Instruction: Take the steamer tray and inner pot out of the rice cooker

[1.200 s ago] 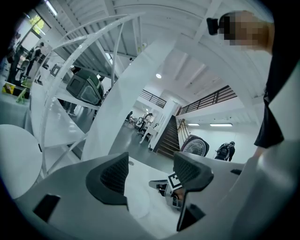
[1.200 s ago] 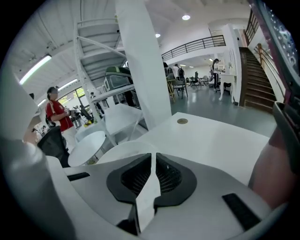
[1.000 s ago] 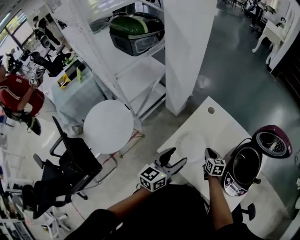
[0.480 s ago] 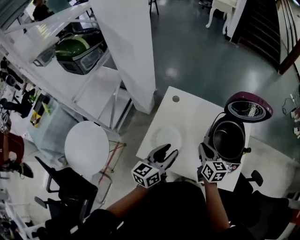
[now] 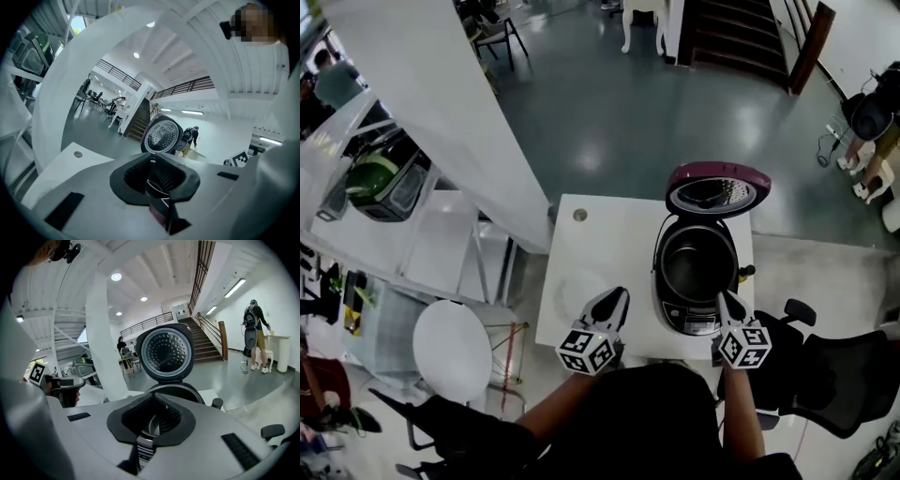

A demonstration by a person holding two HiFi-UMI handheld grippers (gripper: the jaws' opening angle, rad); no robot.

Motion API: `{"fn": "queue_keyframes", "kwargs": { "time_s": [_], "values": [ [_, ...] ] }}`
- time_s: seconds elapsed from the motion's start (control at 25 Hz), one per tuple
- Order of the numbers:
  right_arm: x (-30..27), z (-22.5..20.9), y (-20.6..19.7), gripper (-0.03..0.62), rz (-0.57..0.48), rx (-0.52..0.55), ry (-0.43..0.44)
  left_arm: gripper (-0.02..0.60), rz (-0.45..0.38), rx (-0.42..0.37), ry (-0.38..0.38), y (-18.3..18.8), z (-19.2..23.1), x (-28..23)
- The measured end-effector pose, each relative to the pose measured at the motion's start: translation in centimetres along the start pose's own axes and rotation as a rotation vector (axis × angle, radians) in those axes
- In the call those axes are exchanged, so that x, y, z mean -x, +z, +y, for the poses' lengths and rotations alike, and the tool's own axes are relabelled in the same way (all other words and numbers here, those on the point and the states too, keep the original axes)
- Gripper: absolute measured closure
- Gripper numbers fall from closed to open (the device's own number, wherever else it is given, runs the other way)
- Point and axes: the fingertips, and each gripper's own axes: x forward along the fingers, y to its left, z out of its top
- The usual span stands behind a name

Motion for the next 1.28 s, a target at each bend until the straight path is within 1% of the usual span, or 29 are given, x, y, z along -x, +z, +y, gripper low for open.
{"fn": "queue_keyframes", "kwargs": {
  "time_s": [0.12, 0.2, 0.32, 0.52, 0.68, 0.84, 1.08, 1.16, 1.24, 1.28],
  "values": [
    [0.4, -3.3, 0.2, 0.58, 0.006, 0.014, -0.038, 0.555, 0.042, -0.017, -0.044, -0.8, -1.7, -3.2],
    [0.3, -5.3, 0.4, 0.58, 0.009, 0.035, -0.061, 0.555, 0.076, -0.041, -0.051, -1.6, -2.4, -5.3],
    [0.0, -7.8, 0.4, 0.58, 0.022, 0.064, -0.086, 0.555, 0.115, -0.07, -0.035, -2.9, -2.9, -7.9],
    [-2.0, -10.7, 0.2, 0.579, 0.071, 0.064, -0.075, 0.555, 0.15, -0.087, 0.005, -4.0, -2.9, -11.0],
    [-4.2, -12.2, 0.0, 0.579, 0.125, 0.102, -0.05, 0.555, 0.173, -0.102, 0.046, -4.7, -2.3, -13.3],
    [-6.5, -13.3, -0.4, 0.579, 0.193, 0.127, -0.034, 0.555, 0.212, -0.122, 0.075, -5.3, -1.5, -15.1],
    [-9.4, -13.4, -0.8, 0.572, 0.271, 0.189, 0.02, 0.554, 0.256, -0.143, 0.105, -6.3, -0.3, -17.1],
    [-10.2, -13.3, -0.9, 0.554, 0.294, 0.214, 0.038, 0.535, 0.272, -0.149, 0.111, -6.7, 0.1, -17.7],
    [-10.9, -13.3, -1.0, 0.543, 0.315, 0.239, 0.046, 0.483, 0.3, -0.155, 0.111, -7.2, 0.6, -18.3],
    [-11.2, -13.3, -1.1, 0.539, 0.325, 0.256, 0.047, 0.469, 0.317, -0.16, 0.11, -7.4, 0.7, -18.5]
  ]
}}
